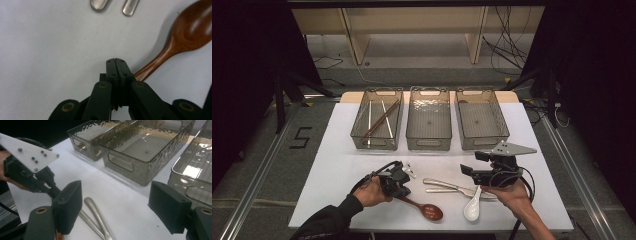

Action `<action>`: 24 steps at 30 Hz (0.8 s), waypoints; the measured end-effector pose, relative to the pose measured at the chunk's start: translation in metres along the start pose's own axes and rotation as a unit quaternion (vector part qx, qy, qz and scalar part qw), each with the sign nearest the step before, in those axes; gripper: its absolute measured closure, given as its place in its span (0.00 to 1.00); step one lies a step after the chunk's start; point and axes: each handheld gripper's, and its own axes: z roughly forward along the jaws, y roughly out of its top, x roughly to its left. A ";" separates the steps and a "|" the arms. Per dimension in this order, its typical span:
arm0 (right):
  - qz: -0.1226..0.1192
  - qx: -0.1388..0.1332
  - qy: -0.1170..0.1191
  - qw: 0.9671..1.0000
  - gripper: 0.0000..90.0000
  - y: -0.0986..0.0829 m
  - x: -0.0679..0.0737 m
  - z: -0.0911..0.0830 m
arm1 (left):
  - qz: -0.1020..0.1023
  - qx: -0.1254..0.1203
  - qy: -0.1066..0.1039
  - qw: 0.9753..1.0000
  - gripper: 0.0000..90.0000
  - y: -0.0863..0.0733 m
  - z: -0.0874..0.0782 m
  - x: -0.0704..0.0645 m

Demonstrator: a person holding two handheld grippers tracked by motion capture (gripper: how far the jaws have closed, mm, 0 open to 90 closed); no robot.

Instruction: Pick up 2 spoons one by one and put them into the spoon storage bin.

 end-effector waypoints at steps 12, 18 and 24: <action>-0.004 -0.001 -0.001 1.000 0.31 0.002 0.004 0.001 | 0.009 0.024 -0.016 1.000 0.99 -0.009 -0.006 -0.014; -0.005 0.001 0.000 1.000 0.31 0.002 0.004 0.001 | 0.012 0.035 -0.028 0.999 0.99 -0.013 -0.007 -0.019; -0.006 0.000 -0.001 1.000 0.31 0.001 0.004 0.001 | 0.012 0.011 -0.018 1.000 0.95 -0.011 -0.013 -0.018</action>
